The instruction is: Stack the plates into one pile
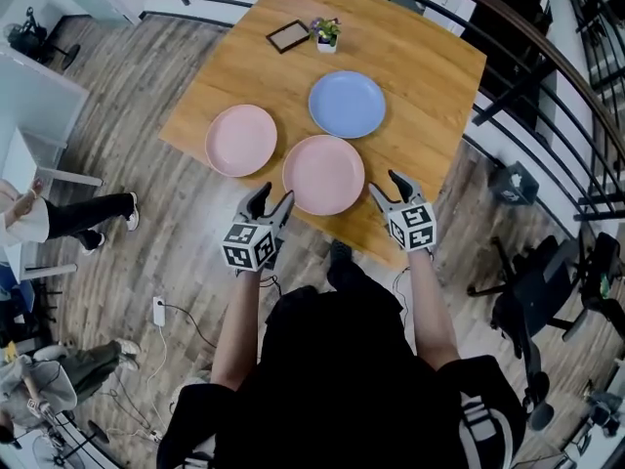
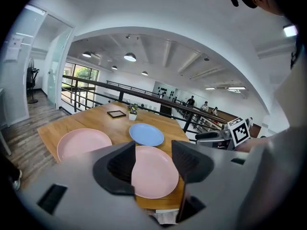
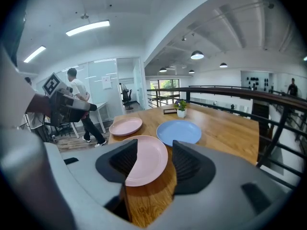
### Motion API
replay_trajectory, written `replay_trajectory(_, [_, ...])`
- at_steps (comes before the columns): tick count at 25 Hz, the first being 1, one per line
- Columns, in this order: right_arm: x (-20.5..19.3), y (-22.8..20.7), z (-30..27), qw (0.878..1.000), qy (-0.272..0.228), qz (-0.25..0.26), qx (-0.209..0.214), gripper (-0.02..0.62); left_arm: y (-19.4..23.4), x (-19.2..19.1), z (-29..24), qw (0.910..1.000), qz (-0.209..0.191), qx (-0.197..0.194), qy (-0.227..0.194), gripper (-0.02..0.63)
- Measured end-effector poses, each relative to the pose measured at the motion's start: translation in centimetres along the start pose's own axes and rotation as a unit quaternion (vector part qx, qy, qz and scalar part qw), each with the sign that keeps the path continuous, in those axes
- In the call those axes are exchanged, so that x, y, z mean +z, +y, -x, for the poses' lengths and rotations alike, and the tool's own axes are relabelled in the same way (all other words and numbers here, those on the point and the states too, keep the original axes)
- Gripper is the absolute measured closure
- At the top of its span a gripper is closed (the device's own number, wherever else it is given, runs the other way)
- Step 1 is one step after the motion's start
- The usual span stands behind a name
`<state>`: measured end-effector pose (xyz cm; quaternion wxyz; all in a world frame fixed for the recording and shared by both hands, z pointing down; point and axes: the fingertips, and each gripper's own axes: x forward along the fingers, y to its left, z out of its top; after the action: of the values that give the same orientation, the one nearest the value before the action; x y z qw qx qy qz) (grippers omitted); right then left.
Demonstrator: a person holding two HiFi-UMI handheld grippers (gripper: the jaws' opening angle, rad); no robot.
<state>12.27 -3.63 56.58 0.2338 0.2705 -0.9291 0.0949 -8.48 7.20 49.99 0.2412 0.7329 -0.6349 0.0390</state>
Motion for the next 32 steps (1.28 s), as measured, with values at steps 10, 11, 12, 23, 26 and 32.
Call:
replay_trajectory(10, [0.1,-1.1,-1.5,1.0,0.02,0.013,0.019,0.357,1.1,0.2,-1.3,0.9993,0.021,0.029,-0.008,0.371])
replay_trajectory(11, [0.0,-1.2,-1.5,1.0,0.022,0.012,0.019,0.357,1.1,0.1,-1.4,0.9993,0.024,0.029,-0.007,0.371])
replay_trajectory(12, [-0.1,-1.3,-1.6,0.999,0.024,0.012,0.018,0.359,1.3,-0.1,-1.5,0.9992,0.026,0.03,-0.006,0.371])
replay_trajectory(23, [-2.0,-1.1,-5.0,0.999,0.043,-0.002,0.014,0.377,5.2,-1.5,-3.9,0.9988,0.028,0.038,0.016,0.371])
replay_trajectory(26, [-2.5,-1.7,-6.0,0.999,0.052,-0.005,0.01,0.377,5.8,-2.3,-4.9,0.9987,0.024,0.032,0.033,0.371])
replay_trajectory(32, [-4.2,-2.4,-6.5,0.998,0.068,-0.018,0.001,0.379,6.7,-4.6,-5.8,0.9971,0.028,0.028,0.064,0.371])
